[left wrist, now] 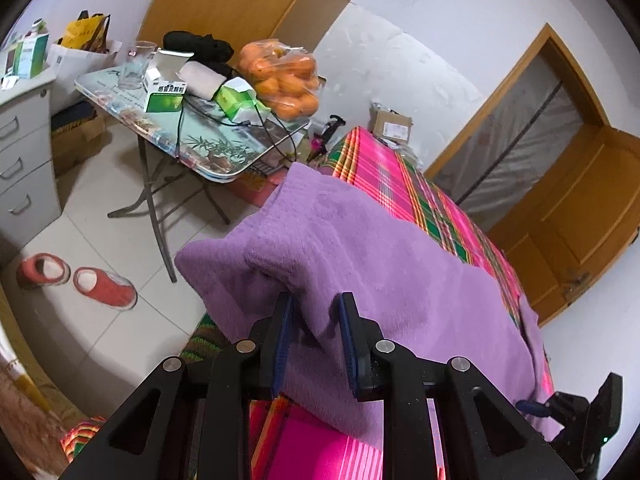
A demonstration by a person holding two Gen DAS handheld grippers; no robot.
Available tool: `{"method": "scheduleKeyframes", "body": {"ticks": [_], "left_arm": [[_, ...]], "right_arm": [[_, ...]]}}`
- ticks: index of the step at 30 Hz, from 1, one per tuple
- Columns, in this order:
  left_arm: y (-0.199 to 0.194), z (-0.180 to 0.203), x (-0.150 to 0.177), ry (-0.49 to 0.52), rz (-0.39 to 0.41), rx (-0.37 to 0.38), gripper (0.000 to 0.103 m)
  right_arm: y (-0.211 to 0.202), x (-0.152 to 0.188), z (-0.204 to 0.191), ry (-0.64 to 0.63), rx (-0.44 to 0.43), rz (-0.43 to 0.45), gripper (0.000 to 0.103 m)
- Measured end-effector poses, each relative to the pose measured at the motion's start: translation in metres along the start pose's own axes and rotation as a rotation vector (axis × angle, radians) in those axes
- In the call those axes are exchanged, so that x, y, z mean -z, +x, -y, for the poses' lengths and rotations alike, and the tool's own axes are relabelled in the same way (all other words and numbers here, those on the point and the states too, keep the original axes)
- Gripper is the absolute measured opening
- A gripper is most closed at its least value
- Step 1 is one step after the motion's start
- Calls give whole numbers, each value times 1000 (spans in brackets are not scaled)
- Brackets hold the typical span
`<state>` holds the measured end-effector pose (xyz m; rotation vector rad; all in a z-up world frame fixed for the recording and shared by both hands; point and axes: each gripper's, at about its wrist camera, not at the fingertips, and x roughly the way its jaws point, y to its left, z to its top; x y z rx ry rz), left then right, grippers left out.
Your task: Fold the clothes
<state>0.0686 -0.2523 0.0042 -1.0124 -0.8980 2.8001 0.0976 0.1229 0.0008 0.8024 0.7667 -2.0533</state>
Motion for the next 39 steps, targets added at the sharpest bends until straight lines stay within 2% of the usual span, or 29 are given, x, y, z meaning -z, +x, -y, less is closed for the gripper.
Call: {"method": "scheduleKeyframes", "body": {"ticks": [5,7,8,10,16,19,20,24,26,28,34,39], "left_arm": [[9,-3,-7,-47,-8,9,24],[11,-1,-9,-36,7,3,23],[11,2,-10,-26,16,-7,19],[8,6,-14,-10,28,-8,9],[-24,17,-31,46,132,26,8],[-30,10,-31,55,141,20,8],[-27,4,-28,55,125,5,8],[-11,-19,-12,30,49,-37,8],[-7,-30,-7,3,22,-35,8],[-10,-33,-5,-1,29,-33,7],[-19,-21,-7,71,69,-66,7],[-23,-19,-8,74,80,-64,7]], "right_arm": [[0,0,0,0,-16,3,27],[2,-2,1,18,-31,2,6],[3,-3,1,22,-30,2,4],[2,-4,1,26,-22,8,4],[-37,-15,8,65,-28,121,3],[-54,-18,3,63,-59,157,3],[-57,-19,1,63,-71,159,3],[-30,-7,-16,55,-135,71,3],[-17,-3,-23,54,-157,34,3],[-13,0,-24,54,-163,23,3],[-23,-5,-22,53,-163,54,3],[-33,-7,-21,67,-175,79,3]]}}
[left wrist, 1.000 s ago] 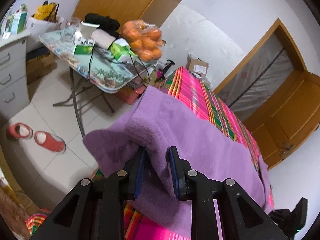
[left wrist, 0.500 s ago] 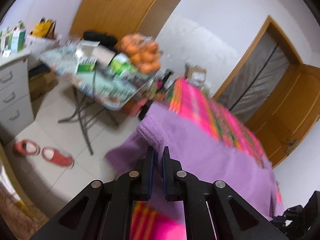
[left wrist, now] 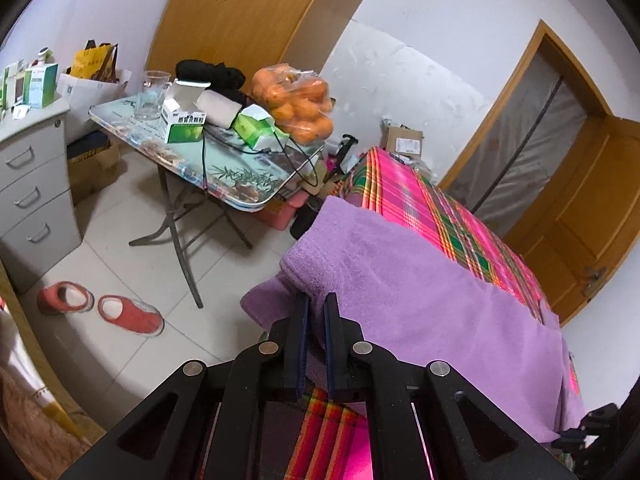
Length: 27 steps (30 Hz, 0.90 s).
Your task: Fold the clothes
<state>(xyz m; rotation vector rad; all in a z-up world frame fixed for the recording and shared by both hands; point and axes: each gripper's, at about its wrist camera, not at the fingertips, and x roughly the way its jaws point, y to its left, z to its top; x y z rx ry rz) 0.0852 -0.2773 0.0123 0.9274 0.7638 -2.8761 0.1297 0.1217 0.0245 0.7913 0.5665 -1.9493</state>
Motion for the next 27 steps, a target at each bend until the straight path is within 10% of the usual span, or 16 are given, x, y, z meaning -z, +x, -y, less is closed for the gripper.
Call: {"method": "scheduleKeyframes", "body": {"ticks": [14,21,27], "left_arm": [[1,-15,10,-34,-49,-7,6],[-38,-12,6,-13,70,-106,3],[-19,61,32,192,-38,54,4]], "right_arm": [[12,10,-1,15,-53,-69,7],[-22,-4,8,52,-60,64,11],[24,-6,16,130,-34,-60,13]]}}
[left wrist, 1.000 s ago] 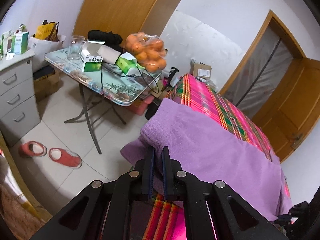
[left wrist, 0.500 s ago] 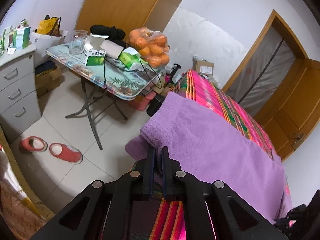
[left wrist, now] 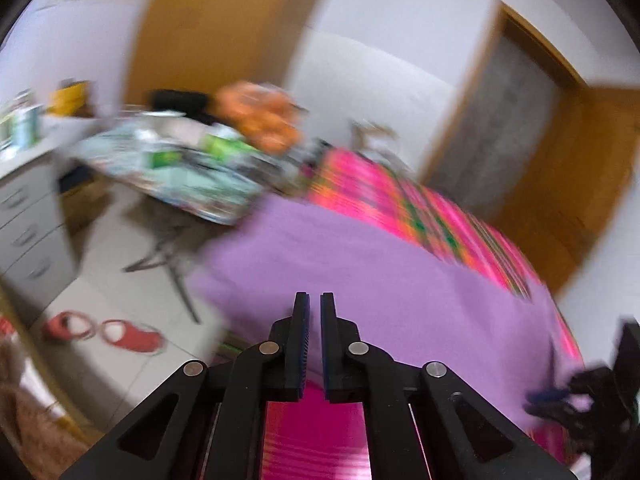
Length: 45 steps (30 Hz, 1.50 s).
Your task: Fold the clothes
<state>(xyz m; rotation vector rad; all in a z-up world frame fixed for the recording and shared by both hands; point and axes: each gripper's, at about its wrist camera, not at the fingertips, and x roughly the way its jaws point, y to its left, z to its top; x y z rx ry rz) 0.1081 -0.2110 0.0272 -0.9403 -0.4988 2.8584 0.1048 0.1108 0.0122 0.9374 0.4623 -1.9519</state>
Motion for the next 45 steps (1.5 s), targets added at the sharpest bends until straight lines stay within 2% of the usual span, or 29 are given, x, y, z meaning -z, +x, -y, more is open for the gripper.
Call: {"method": "scheduleKeyframes", "body": {"ticks": [3,4,8,11,14,16,21,24,28,33,37,41,45], "left_arm": [[22,30,12,94,-90,41,4],[26,34,11,102,-96,40,4],[33,43,-5,103,-72,46,4],[39,50,-20,103,-43,56,6],[51,58,-24,118,-50,49,6],[61,61,-22,119,-72,47,6],[79,57,-13,95,-151,52,6],[82,53,-11,70,-168,66,6],[84,51,-11,50,-177,86,6],[83,48,-9,29,-180,109,6],[82,46,-9,18,-180,119,6],[82,46,-9,13,-180,123,6],[82,46,-9,10,-181,126,6]], "right_arm": [[0,2,0,-6,-29,-21,13],[-5,1,1,-8,-37,-13,13],[-24,-17,26,56,-14,68,14],[-31,-46,61,149,38,146,23],[-29,-73,94,207,101,189,25],[-15,-89,115,222,141,169,25],[34,-104,147,223,145,43,25],[56,-98,140,179,86,-34,25],[61,-89,114,89,11,-97,25],[52,-98,115,77,8,-57,26],[54,-111,131,116,34,-21,26],[68,-118,136,99,17,-48,21],[79,-119,125,52,8,-80,21]]}}
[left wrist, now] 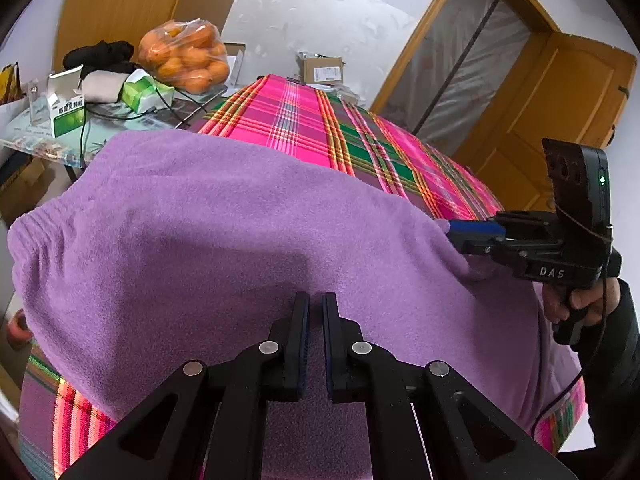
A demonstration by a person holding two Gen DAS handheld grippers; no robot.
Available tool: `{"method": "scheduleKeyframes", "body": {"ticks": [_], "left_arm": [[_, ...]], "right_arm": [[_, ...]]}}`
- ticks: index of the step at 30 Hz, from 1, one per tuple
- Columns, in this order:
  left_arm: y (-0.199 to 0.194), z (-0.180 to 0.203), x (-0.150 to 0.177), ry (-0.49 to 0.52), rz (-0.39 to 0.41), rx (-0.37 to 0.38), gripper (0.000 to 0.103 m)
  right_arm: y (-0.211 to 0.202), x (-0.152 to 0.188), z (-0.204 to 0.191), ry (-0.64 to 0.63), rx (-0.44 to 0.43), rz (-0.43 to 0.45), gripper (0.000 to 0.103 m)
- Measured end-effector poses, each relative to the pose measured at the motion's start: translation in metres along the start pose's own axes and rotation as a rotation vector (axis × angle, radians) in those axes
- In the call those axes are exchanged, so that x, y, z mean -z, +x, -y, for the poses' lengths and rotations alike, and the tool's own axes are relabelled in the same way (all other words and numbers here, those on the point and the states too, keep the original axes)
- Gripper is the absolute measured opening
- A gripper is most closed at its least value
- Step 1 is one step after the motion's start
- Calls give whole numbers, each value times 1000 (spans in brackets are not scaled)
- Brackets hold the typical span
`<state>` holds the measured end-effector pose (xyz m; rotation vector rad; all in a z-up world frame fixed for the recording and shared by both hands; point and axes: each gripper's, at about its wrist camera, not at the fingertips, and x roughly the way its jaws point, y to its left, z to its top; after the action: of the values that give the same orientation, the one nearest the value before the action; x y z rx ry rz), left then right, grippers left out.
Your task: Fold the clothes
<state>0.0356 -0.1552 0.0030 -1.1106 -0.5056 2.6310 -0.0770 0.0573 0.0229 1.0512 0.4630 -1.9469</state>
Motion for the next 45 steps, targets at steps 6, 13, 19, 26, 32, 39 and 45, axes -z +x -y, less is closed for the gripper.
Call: {"method": "scheduleKeyframes", "body": {"ticks": [6,13,19,26,32,39,45], "left_arm": [[0,-1,0,-2,0,2,6],[1,-1,0,-4,-3,5,6],[1,-1,0,-7,-2,7,6],[0,3,-1,23,0,-20,6],[-13,13,-26,117,44,-92,6],[-19,-32,-68,72,110,-236,6],[-2,-74,-63,-39,28,-233,6]], "right_arm": [[11,-4,8,23,9,-14,4],[-3,0,58,266,-24,69,2],[6,16,98,483,0,48,0],[-23,17,69,402,-51,108,2],[5,28,41,353,-68,-1,2],[-7,22,48,449,-9,56,4],[11,-3,11,397,-146,65,6]]}}
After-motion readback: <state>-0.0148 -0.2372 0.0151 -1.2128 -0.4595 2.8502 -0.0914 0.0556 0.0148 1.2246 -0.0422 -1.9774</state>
